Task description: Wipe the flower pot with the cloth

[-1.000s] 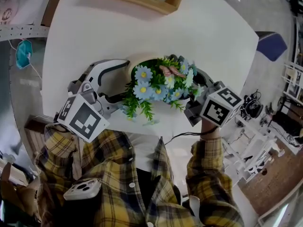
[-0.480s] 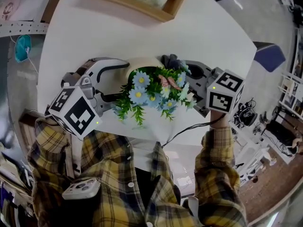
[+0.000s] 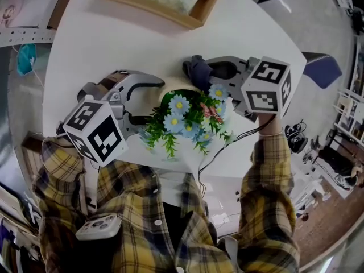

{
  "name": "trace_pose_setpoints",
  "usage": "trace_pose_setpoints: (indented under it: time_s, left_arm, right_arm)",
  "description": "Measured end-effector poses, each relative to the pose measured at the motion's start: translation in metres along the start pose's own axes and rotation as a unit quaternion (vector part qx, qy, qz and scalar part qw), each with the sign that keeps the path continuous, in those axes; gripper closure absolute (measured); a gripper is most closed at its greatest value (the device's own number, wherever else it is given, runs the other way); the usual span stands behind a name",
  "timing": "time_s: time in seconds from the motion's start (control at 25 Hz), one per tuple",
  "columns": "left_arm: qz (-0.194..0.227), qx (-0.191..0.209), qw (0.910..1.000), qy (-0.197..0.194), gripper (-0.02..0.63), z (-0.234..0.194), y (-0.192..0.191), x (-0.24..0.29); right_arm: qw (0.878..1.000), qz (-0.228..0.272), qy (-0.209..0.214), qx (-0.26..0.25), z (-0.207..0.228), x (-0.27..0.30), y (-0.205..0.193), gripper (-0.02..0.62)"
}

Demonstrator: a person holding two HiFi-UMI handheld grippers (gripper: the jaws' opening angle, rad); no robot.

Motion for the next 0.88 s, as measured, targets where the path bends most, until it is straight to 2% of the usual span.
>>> trace_pose_setpoints:
  time_s: [0.2,0.4,0.52,0.64,0.88]
  left_arm:
    - [-0.005,0.009,0.9998,-0.017,0.244,-0.003,0.002,0.0]
    - [-0.012,0.003,0.9995,-0.03,0.243,-0.007,0.004,0.002]
    - [0.003,-0.031,0.9993,-0.02,0.242,-0.005,0.001,0.006]
    - [0.024,-0.054,0.9982,0.01,0.242,-0.005,-0.003,0.005]
    - [0.045,-0.078,0.9933,0.072,0.244,-0.005,-0.019,-0.012]
  right_arm:
    - [0.998,-0.029,0.046,-0.027,0.002,0.024,0.019,0.564]
    - [0.998,-0.026,0.058,-0.019,0.004,0.028,0.021,0.563]
    - [0.999,-0.009,0.046,-0.002,0.005,0.019,0.011,0.564]
    - [1.0,0.009,0.024,0.017,0.005,0.01,0.003,0.563]
    - [0.994,0.061,-0.049,0.074,-0.004,0.007,-0.012,0.563]
Point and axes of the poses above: the fingertips, and each gripper's own axes: x forward along the fingers, z to its right, y out of its top, the point moved 9 cm from there along -x, backward along the fingers, and after that the axes turned 12 degrees about -x, right-handed, at the moved point
